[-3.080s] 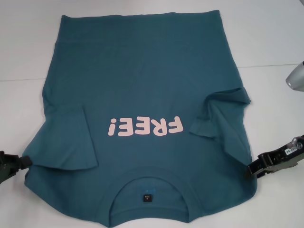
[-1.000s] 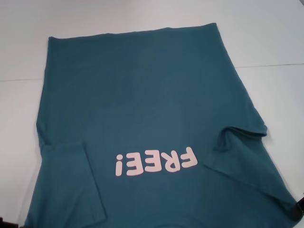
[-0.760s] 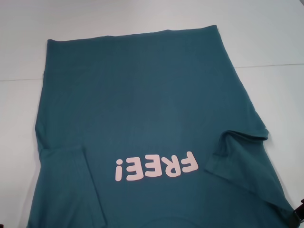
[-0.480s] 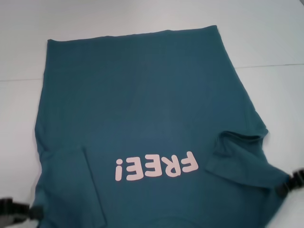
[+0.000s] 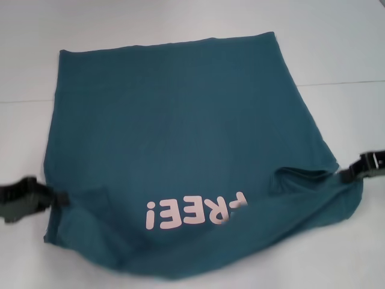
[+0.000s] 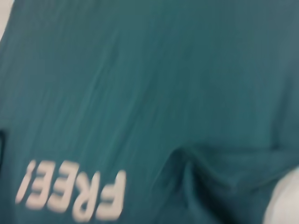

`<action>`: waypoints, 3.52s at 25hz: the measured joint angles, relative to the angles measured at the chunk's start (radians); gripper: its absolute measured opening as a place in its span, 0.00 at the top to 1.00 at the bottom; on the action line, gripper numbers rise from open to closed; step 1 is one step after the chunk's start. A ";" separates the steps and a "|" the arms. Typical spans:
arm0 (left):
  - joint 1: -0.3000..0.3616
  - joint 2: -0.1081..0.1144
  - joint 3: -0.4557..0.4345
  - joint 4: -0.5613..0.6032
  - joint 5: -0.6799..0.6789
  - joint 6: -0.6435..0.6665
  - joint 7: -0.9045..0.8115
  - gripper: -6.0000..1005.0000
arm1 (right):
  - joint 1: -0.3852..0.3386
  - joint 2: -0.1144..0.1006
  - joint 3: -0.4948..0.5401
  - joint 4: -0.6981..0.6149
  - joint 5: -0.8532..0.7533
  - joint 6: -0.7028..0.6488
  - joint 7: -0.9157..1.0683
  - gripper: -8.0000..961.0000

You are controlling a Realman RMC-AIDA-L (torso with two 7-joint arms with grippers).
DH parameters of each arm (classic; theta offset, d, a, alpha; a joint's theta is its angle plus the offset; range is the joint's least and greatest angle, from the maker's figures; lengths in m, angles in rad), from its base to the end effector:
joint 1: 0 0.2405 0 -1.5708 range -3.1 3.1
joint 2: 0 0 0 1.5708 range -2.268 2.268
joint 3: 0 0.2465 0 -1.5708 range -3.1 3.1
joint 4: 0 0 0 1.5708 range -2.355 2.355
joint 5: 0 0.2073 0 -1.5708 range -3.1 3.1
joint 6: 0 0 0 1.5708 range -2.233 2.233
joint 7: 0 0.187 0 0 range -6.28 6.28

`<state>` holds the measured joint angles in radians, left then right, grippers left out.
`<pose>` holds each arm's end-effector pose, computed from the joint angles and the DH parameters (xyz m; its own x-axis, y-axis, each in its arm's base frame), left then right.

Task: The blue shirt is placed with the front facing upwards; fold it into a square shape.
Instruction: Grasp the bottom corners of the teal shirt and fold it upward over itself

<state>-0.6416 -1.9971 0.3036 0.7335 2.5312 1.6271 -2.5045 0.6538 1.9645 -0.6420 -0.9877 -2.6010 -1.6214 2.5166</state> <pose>-0.2919 0.3523 0.0224 -0.0471 0.9314 0.3608 0.9936 0.0064 0.1131 0.2849 0.3734 0.0567 0.2848 -0.9298 -0.2334 -0.9327 -0.2125 -0.2914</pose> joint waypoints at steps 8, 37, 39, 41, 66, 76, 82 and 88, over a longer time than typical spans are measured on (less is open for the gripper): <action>-0.085 0.023 0.004 -0.040 0.000 -0.201 -0.069 0.98 | 0.043 0.006 -0.007 0.007 0.001 0.184 0.055 0.95; -0.266 -0.036 0.128 -0.168 -0.007 -0.770 -0.059 0.98 | 0.211 0.056 -0.202 0.334 -0.010 0.965 0.052 0.95; -0.269 -0.037 0.143 -0.168 -0.015 -0.785 -0.059 0.98 | 0.220 0.053 -0.203 0.347 -0.010 0.984 0.052 0.95; -0.273 -0.038 0.161 -0.169 -0.025 -0.804 -0.059 0.98 | 0.230 0.046 -0.202 0.364 -0.010 1.002 0.052 0.95; -0.311 -0.064 0.328 -0.211 -0.027 -1.055 -0.058 0.98 | 0.274 0.031 -0.238 0.498 -0.011 1.236 0.042 0.95; -0.293 -0.071 0.329 -0.215 -0.025 -1.075 -0.057 0.98 | 0.293 0.033 -0.313 0.558 -0.013 1.276 0.042 0.95; -0.291 -0.088 0.341 -0.216 -0.021 -1.087 -0.047 0.98 | 0.303 0.036 -0.369 0.584 -0.025 1.286 0.042 0.95; -0.286 -0.093 0.341 -0.219 -0.020 -1.092 -0.046 0.97 | 0.309 0.052 -0.377 0.591 -0.089 1.293 0.042 0.95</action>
<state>-0.9274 -2.0898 0.6447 0.5149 2.5110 0.5351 -2.5505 0.9630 2.0168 -1.0193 -0.3970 -2.6903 -0.3286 2.5587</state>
